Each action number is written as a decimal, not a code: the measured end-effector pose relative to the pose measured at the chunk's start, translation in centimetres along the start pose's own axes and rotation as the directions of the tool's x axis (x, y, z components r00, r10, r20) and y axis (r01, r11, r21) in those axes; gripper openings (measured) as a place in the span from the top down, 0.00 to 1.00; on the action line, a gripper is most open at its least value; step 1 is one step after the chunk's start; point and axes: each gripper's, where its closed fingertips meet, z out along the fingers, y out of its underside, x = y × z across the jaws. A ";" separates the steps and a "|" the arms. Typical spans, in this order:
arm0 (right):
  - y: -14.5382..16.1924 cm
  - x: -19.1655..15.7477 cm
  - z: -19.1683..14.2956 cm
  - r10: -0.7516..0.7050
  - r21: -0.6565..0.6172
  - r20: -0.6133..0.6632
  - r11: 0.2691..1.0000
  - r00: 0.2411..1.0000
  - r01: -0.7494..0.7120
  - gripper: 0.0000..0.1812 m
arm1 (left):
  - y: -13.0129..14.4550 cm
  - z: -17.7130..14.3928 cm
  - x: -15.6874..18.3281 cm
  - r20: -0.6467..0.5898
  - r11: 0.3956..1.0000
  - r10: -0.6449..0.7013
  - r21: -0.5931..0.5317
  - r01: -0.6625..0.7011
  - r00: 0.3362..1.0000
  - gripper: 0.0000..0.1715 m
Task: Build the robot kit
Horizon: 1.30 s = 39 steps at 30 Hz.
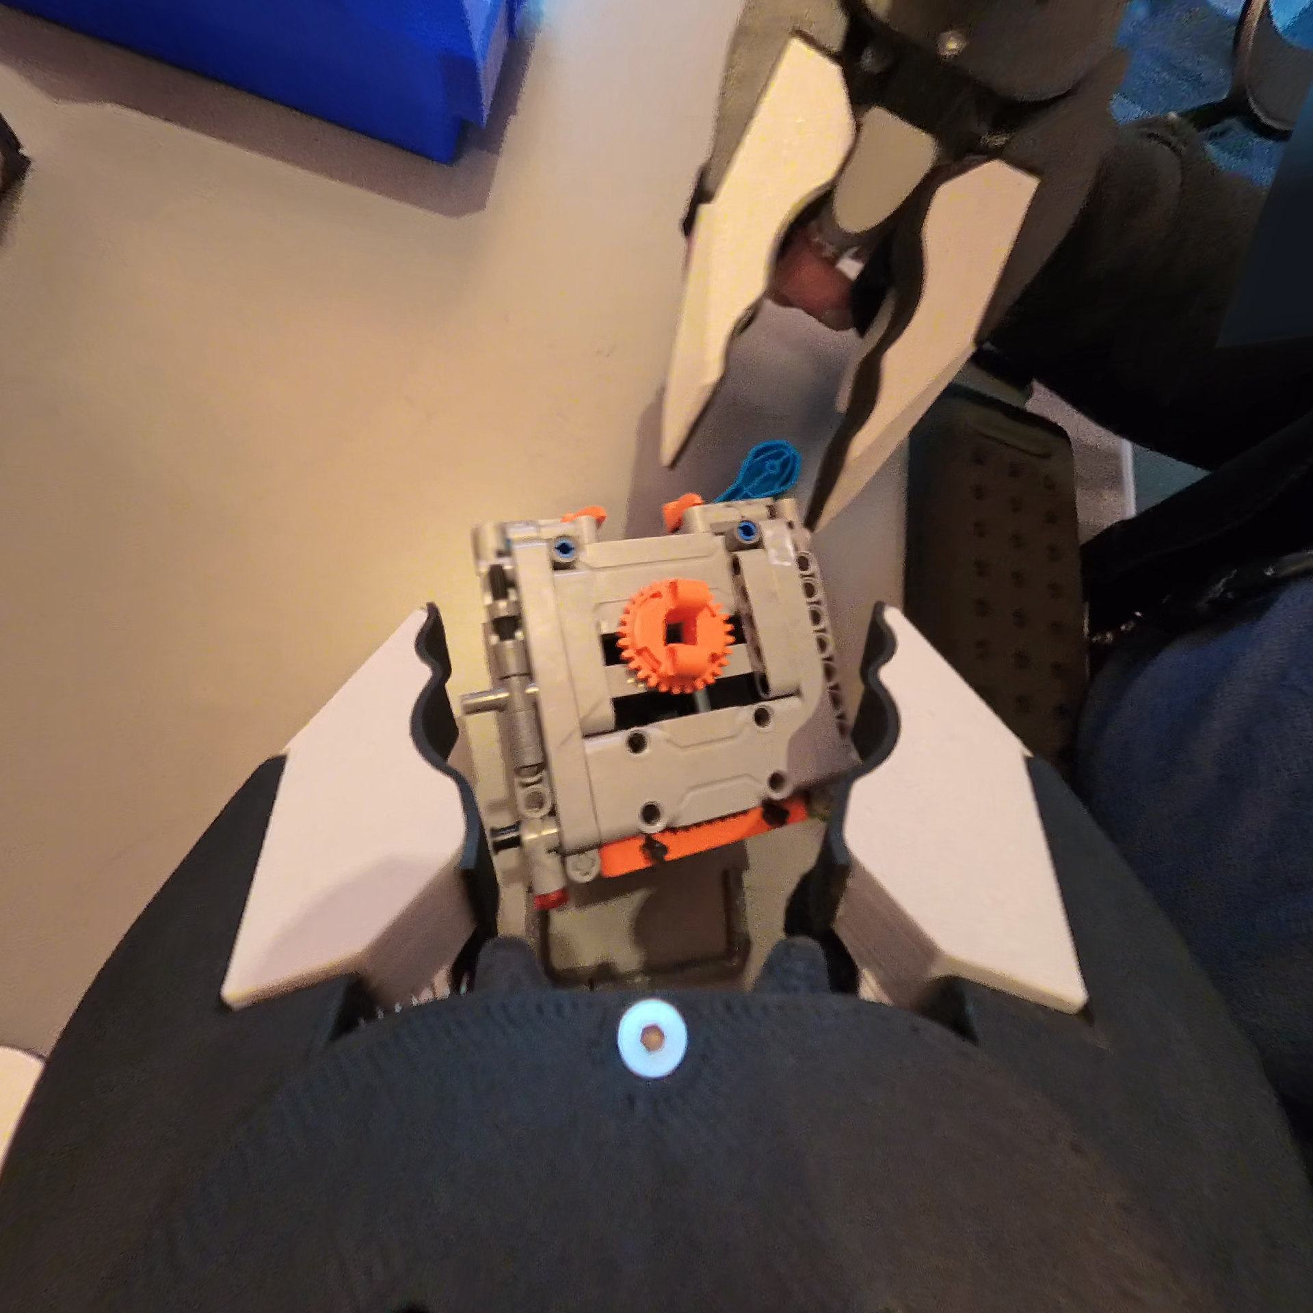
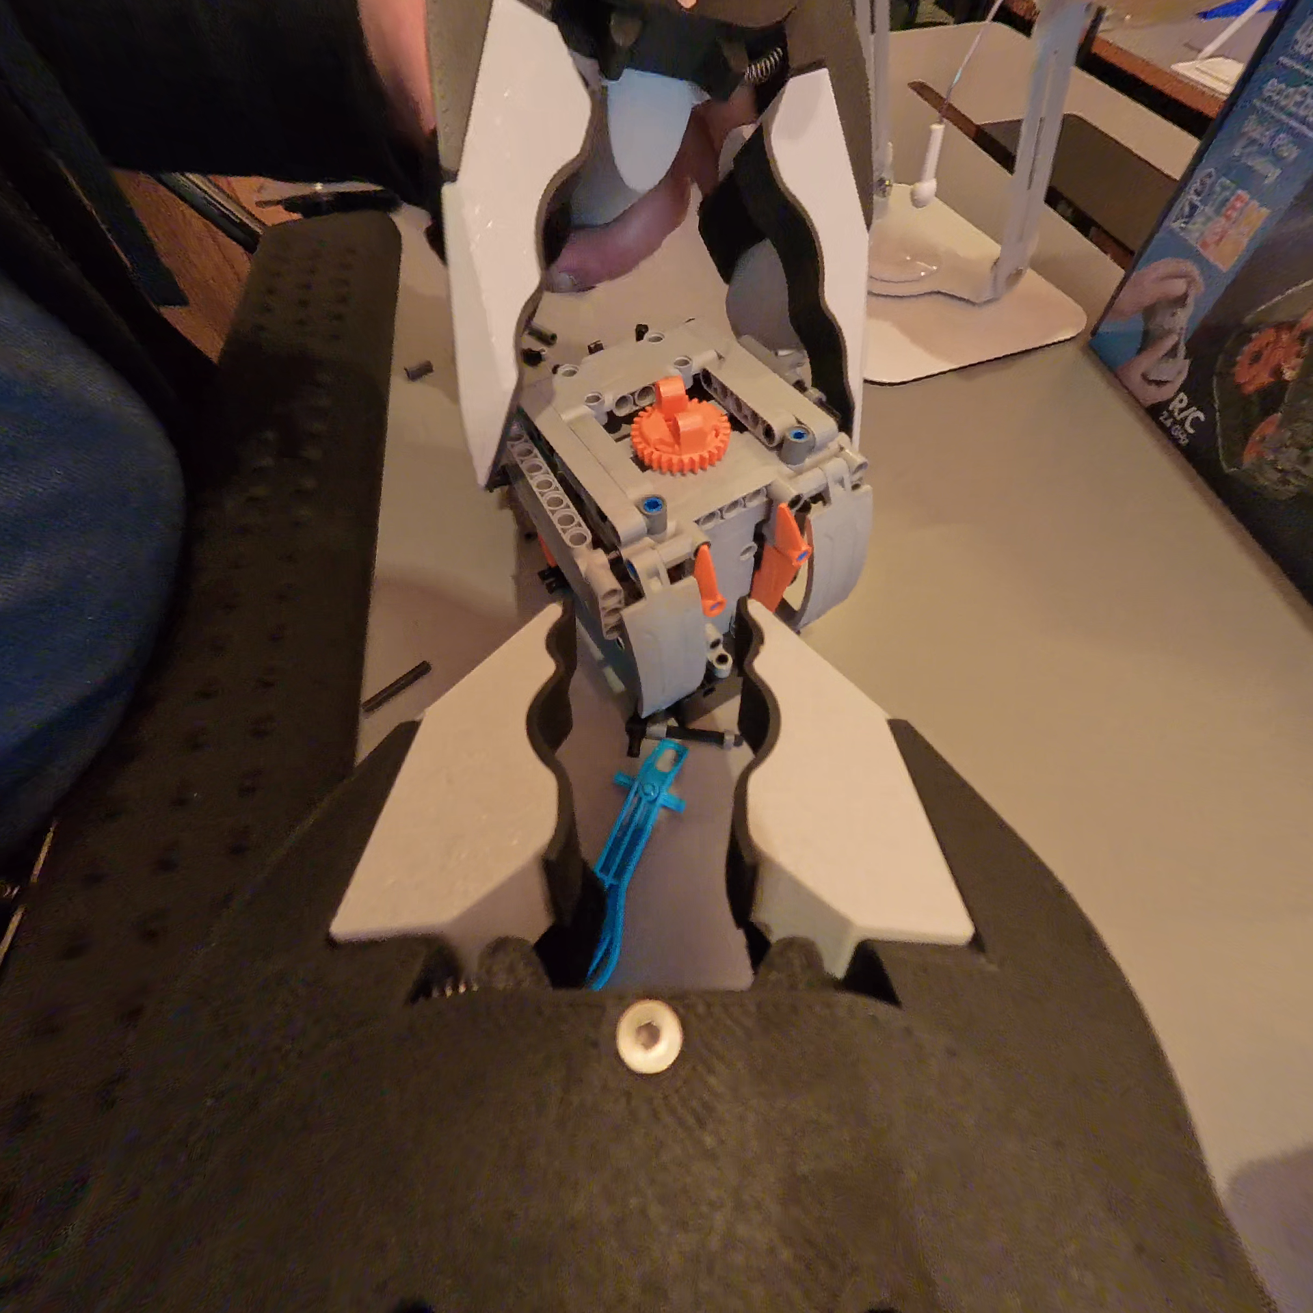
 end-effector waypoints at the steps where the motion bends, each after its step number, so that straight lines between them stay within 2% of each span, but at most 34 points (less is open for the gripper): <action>1: -0.1 0.0 0.4 -0.003 0.001 0.005 1.000 1.000 0.003 0.77 | 0.2 0.2 0.3 0.008 0.999 0.013 -0.031 -0.013 1.000 0.32; 4: -0.2 -0.3 0.9 -0.013 0.016 0.022 1.000 1.000 0.012 0.80 | 1.0 0.8 -0.1 0.098 0.992 0.069 -0.116 -0.057 0.993 0.31; 5: -0.2 -0.3 0.9 -0.012 0.016 0.026 1.000 1.000 0.012 0.80 | 1.1 0.7 -0.3 0.121 0.991 0.069 -0.122 -0.054 0.990 0.34; 9: -0.3 -0.3 1.1 -0.028 0.006 0.034 1.000 0.999 0.027 0.83 | 0.9 0.9 -0.4 0.141 0.995 0.052 -0.093 -0.040 0.989 0.35; 18: 0.2 -0.5 0.4 0.003 -0.002 0.028 1.000 1.000 -0.003 0.81 | 1.1 0.7 -0.3 0.103 0.992 0.092 -0.098 -0.082 0.990 0.35; 21: 1.5 0.0 0.5 0.025 -0.027 -0.005 0.999 1.000 -0.026 0.85 | 1.2 0.5 -0.3 0.094 0.990 0.095 -0.112 -0.085 0.991 0.35; 24: 1.4 -0.6 0.8 0.023 -0.004 0.009 1.000 1.000 -0.023 0.91 | 1.4 0.4 -0.1 0.086 0.988 0.099 -0.126 -0.088 0.991 0.35; 35: 1.1 -2.0 1.8 0.090 -0.024 0.055 0.996 0.994 -0.089 0.91 | 2.4 -0.5 0.0 0.073 0.979 0.140 -0.162 -0.126 0.988 0.36; 39: 0.6 -2.4 1.6 0.114 0.015 0.060 0.993 0.992 -0.115 0.92 | 2.8 -1.5 0.2 0.107 0.972 0.157 -0.194 -0.134 0.982 0.34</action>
